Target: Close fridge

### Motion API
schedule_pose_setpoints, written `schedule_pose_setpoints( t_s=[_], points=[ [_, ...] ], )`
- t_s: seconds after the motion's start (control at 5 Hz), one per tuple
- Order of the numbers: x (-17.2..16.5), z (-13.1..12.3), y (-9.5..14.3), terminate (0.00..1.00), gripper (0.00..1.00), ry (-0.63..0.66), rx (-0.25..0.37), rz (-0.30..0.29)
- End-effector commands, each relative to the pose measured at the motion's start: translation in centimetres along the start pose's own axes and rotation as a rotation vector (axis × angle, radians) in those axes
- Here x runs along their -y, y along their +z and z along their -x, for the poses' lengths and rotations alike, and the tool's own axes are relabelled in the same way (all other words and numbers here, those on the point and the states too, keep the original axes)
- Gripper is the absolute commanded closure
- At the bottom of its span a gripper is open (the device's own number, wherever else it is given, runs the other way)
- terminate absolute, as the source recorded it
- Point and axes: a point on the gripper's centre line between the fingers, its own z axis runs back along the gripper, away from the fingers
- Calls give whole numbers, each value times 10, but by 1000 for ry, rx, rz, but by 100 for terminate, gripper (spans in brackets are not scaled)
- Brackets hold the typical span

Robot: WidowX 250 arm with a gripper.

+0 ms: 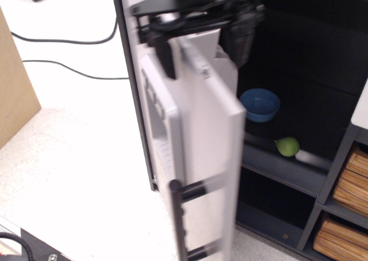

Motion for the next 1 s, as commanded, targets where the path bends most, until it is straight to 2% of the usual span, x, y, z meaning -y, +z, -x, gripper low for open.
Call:
schedule_pose_setpoints(
  t_s=[0.0,0.2,0.4,0.6,0.8],
  points=[
    [39,-6,18,0,0,25,39,53],
    [45,2,38,0,0,-9,46,94],
    [30,23,54,0,0,-72,30,141],
    [-11,57,48,0,0,-142,41,149],
    [-44,64,28,0,0,-207,48,104]
  ],
)
